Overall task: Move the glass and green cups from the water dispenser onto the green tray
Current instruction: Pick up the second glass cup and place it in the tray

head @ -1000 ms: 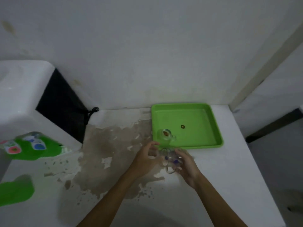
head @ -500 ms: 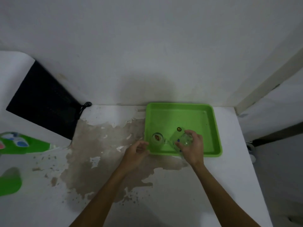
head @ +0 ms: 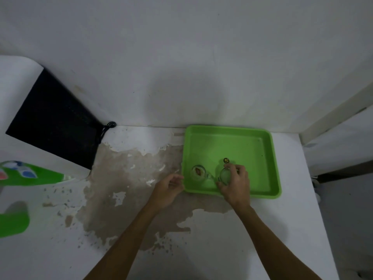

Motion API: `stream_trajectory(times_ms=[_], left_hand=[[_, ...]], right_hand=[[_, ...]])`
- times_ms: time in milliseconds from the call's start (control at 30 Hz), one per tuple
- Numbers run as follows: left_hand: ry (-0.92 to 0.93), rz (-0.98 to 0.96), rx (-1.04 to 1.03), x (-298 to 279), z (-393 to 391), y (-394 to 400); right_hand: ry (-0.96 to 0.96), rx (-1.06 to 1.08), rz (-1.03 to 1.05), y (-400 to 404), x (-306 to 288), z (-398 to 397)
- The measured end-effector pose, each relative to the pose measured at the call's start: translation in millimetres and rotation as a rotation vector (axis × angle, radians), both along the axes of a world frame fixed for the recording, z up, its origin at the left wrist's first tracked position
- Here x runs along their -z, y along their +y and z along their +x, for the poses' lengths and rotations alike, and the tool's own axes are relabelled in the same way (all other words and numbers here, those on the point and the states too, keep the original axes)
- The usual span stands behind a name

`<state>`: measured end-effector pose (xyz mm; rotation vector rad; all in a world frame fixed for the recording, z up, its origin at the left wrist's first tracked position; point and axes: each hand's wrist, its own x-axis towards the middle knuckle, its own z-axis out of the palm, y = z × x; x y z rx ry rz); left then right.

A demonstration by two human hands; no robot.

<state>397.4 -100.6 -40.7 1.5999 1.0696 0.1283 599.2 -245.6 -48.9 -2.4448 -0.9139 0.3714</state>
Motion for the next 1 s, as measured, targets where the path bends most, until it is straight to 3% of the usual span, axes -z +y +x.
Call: stream_trajectory(times_ms=[133, 333, 500, 700, 1000], left_hand=[[-0.018, 0.02, -0.006, -4, -11, -1], [-0.111, -0.012, -0.079, -15, -47, -6], [-0.16, -0.076, -0.109, -22, -101, -5], [-0.141, -0.07, -0.188, -30, -195, 9], [-0.057, 0.069, -0.412, -29, -372, 60]], right_hand=[[0.013, -0.011, -0.018, -8, -7, -3], [-0.048, 0.005, 0.146, -15, -37, -40], [0.223, -0.104, 0.247, 11, -57, -95], [0.437, -0.278, 0.181, 65, -64, -191], [0.517, -0.613, -0.006, 171, -56, -343]])
